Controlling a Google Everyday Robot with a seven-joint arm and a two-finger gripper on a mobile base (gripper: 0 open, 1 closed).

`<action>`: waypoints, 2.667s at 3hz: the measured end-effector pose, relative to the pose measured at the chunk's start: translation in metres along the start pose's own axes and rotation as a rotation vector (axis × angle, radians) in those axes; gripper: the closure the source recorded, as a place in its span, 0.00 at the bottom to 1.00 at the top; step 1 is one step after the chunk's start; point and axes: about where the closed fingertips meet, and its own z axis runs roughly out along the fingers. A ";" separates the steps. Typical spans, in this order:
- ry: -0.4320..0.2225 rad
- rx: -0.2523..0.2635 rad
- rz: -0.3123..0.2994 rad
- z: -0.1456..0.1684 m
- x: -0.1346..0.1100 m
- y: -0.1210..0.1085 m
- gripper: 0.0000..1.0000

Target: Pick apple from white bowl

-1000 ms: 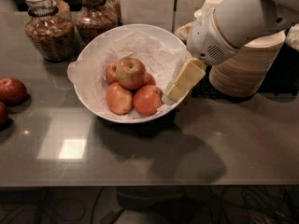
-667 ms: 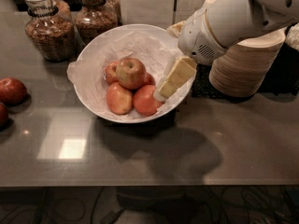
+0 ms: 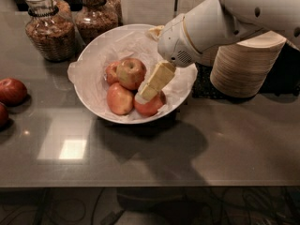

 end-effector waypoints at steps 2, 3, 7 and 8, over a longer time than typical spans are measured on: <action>-0.008 -0.068 -0.010 0.036 -0.001 0.005 0.00; -0.008 -0.068 -0.010 0.036 -0.001 0.005 0.00; -0.008 -0.068 -0.010 0.036 -0.001 0.005 0.87; -0.017 -0.070 -0.010 0.030 -0.003 0.009 1.00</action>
Offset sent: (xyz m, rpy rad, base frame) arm 0.0065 0.0295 -0.0311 -0.0029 0.0507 0.0686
